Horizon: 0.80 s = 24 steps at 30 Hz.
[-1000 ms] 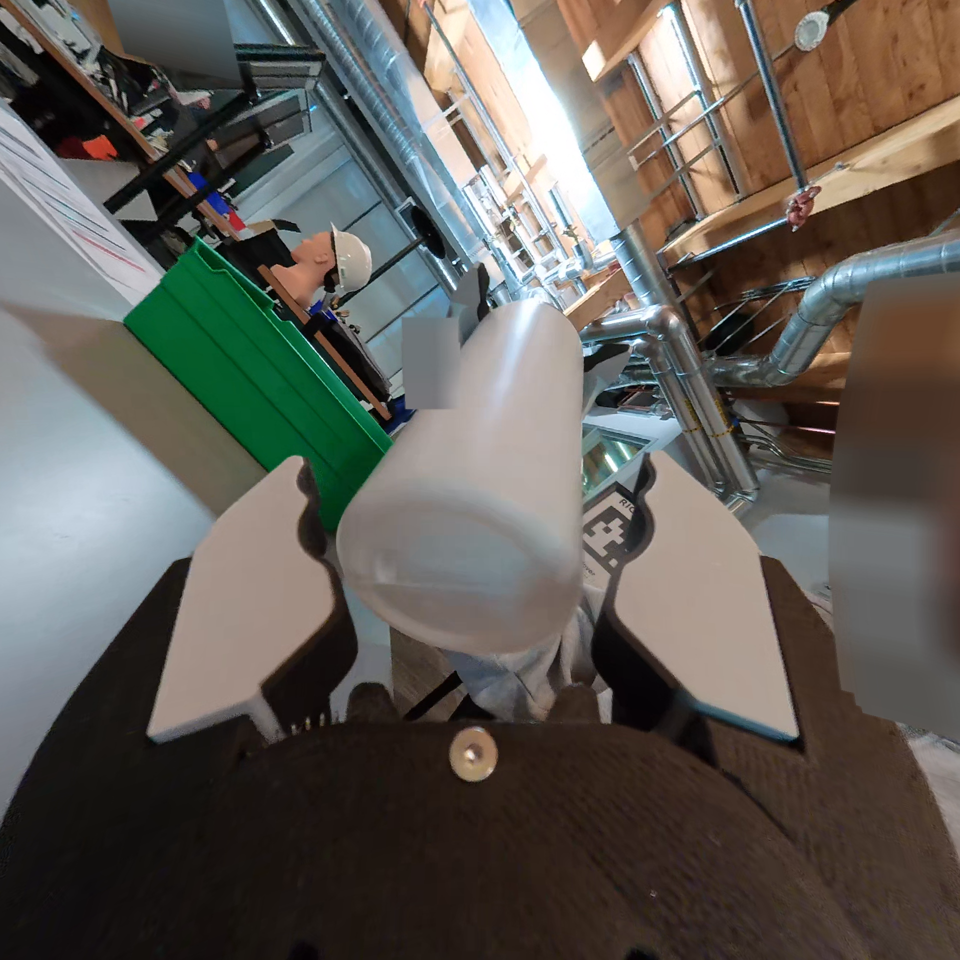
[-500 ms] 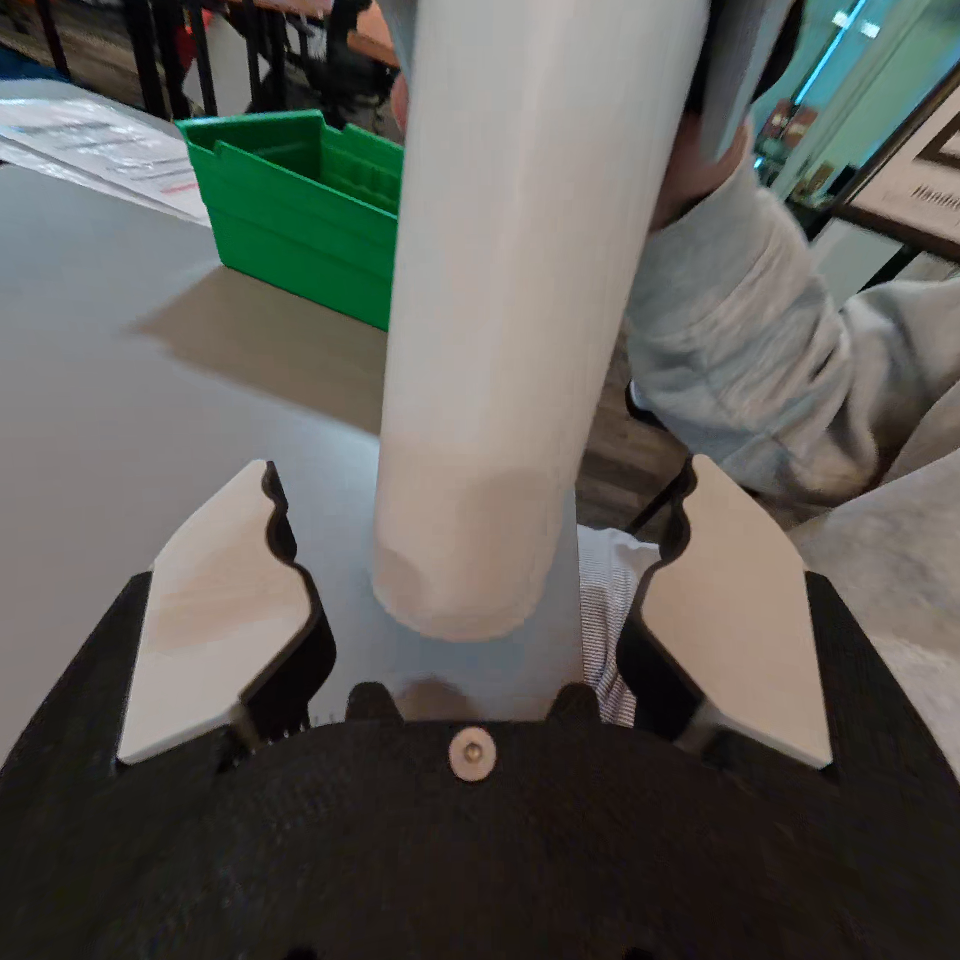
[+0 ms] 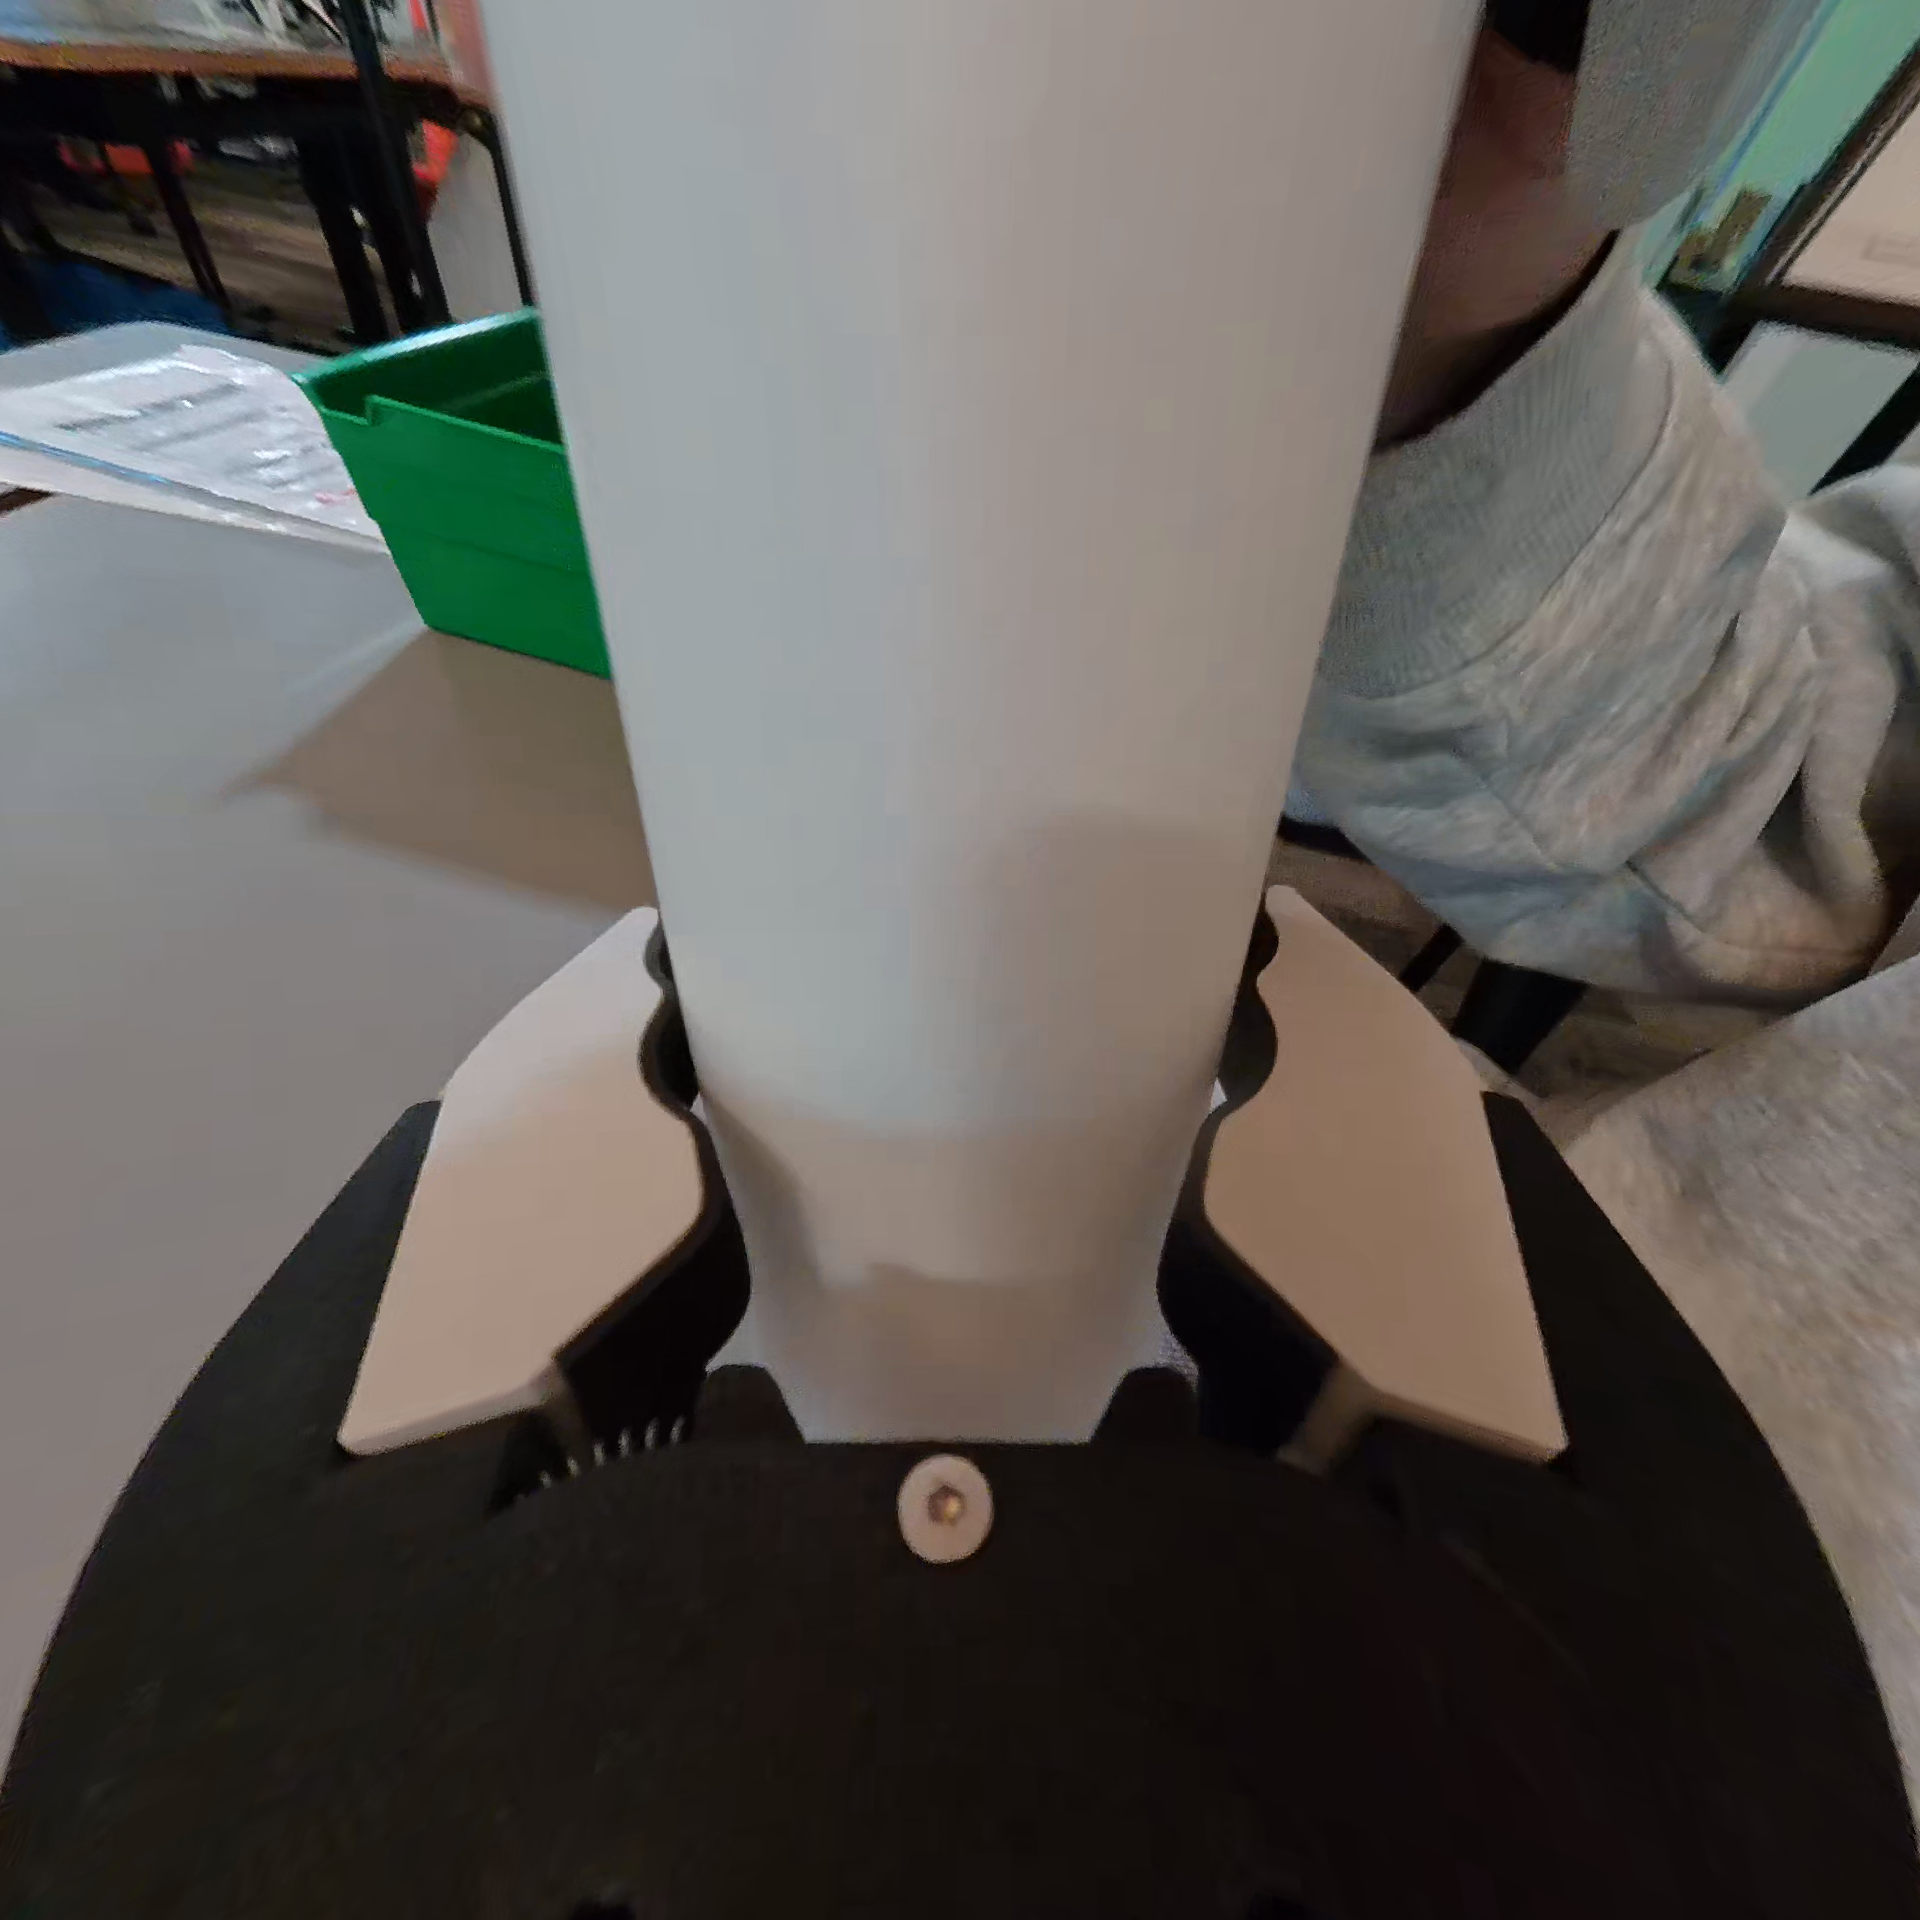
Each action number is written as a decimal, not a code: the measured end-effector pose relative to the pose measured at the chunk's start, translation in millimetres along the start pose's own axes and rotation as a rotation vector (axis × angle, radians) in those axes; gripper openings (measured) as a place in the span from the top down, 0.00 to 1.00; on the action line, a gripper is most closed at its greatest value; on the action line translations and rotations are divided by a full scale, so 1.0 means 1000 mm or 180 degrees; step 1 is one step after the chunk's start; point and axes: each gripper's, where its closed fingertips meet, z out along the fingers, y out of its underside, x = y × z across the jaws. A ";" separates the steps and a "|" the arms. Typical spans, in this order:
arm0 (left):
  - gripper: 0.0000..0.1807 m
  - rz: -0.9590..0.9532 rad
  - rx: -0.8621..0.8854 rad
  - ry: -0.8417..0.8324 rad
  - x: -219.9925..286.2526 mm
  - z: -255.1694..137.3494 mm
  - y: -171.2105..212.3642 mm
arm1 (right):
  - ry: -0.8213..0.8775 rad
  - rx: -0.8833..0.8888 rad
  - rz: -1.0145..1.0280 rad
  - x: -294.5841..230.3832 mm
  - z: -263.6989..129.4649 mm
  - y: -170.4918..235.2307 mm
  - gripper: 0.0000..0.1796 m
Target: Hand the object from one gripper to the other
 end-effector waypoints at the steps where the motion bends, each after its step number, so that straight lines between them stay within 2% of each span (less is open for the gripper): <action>1: 0.43 -0.0052 0.0090 -0.0012 -0.002 -0.003 -0.004 | 0.0063 0.0138 -0.0052 0.003 -0.004 -0.007 0.38; 4: 0.44 -0.0168 0.0342 -0.0084 -0.011 -0.014 -0.016 | 0.0205 0.0562 -0.0182 0.009 -0.016 -0.027 0.30; 6: 0.44 -0.0261 0.0541 -0.0090 -0.015 -0.022 -0.026 | 0.0214 0.0692 -0.0220 0.010 -0.020 -0.033 0.29; 12: 0.44 -0.0297 0.1010 -0.0090 -0.018 -0.042 -0.048 | 0.0106 0.0604 -0.0100 0.010 -0.004 -0.016 0.26; 16: 0.44 -0.0276 0.1059 0.0026 -0.009 -0.039 -0.051 | -0.0146 0.0420 0.0104 0.000 0.021 0.010 0.25; 18: 0.44 -0.0196 0.0998 0.0060 -0.003 -0.034 -0.049 | -0.0174 0.0308 0.0015 -0.005 0.030 0.021 0.31; 20: 0.43 -0.0051 0.0856 -0.0037 -0.003 -0.029 -0.042 | -0.0215 0.0326 -0.0071 -0.011 0.031 0.022 0.47; 24: 0.43 -0.0015 0.0855 -0.0036 -0.002 -0.029 -0.043 | -0.0181 0.0318 -0.0171 -0.014 0.030 0.022 0.48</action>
